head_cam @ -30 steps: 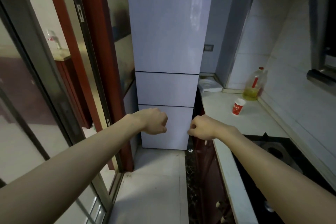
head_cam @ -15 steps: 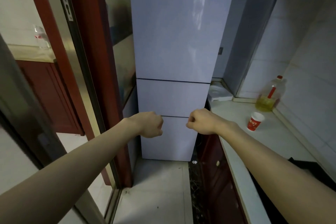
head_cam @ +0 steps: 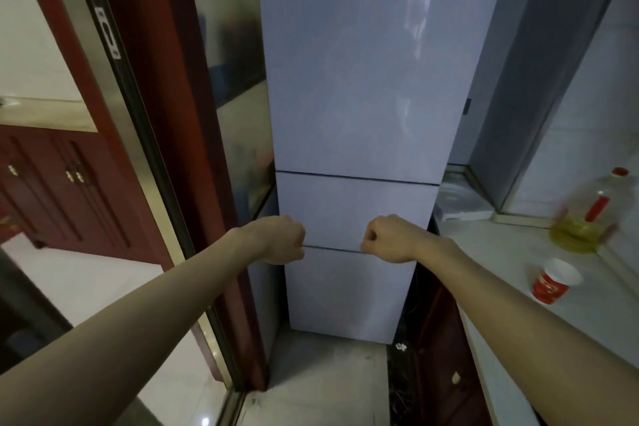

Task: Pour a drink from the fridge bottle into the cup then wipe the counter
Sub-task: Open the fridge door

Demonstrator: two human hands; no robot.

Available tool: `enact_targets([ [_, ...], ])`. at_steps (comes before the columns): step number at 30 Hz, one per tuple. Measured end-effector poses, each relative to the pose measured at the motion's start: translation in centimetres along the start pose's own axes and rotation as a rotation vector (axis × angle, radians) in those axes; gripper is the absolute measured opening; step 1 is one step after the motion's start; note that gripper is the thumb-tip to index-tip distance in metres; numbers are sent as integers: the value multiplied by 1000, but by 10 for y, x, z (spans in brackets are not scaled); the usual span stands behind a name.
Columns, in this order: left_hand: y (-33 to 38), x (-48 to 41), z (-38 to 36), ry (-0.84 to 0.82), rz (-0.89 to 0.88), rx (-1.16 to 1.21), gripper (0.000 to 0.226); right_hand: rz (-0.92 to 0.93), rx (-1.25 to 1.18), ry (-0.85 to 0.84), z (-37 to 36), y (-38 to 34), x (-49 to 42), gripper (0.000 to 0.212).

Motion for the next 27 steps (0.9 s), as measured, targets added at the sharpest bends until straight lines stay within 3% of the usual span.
enact_targets([
  [8,-18,-58,50,30,103,76,34,72,79,41,68,27,-68,28],
  [13,-32,-82,51,-30,146,95,35,94,122,-52,64,32,-109,34],
  [27,-137,-181,71,-46,156,164,30,169,275,-82,95,-26,-257,34],
])
Point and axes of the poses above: each hand's wrist, its own x-axis away from the middle knuckle, its own z-axis out of the back of the hand, y = z × x, the point moved 4 cm from there along -x, towards the middle knuckle, and after that the axes turned 10 degrees about -y, right-handed, at the moved point
